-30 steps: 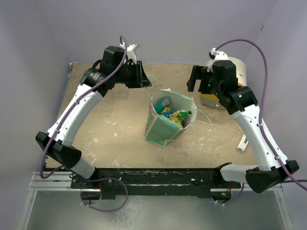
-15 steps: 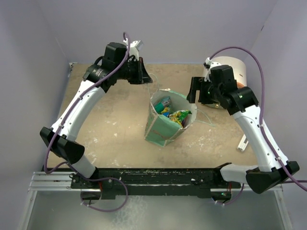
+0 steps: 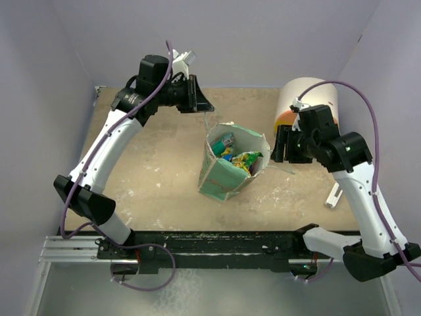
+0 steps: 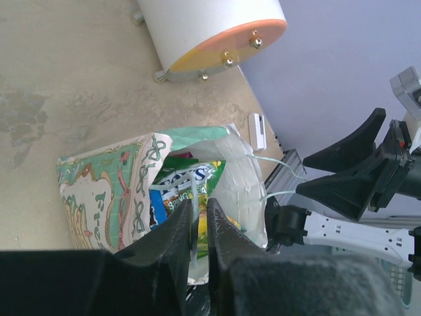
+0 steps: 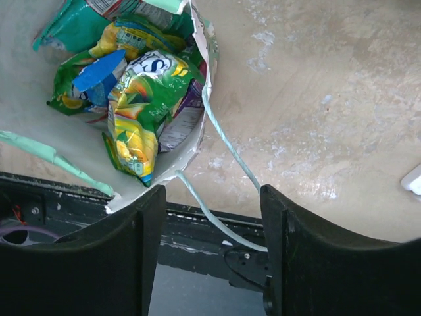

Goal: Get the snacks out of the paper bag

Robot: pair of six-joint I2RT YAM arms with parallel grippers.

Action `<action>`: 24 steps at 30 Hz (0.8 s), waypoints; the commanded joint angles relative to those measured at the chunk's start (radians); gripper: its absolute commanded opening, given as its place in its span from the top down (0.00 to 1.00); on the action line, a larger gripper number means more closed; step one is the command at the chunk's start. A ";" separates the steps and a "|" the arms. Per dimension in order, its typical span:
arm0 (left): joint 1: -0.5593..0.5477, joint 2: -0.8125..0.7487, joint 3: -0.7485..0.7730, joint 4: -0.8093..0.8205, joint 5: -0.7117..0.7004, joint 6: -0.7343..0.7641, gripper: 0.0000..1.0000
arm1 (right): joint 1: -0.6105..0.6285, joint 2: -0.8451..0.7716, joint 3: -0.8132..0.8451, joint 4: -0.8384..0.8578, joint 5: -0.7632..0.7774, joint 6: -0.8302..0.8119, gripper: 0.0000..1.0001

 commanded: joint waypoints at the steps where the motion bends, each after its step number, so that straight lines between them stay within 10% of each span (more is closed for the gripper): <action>1: 0.005 -0.043 -0.014 -0.010 0.036 0.003 0.80 | -0.004 0.017 0.002 -0.009 -0.015 -0.034 0.43; 15: 0.003 -0.016 -0.030 0.037 0.173 -0.090 1.00 | -0.003 0.065 -0.079 0.018 0.152 -0.079 0.42; 24: 0.039 -0.117 -0.075 0.044 0.122 -0.112 1.00 | -0.003 0.016 -0.095 0.205 -0.102 -0.036 1.00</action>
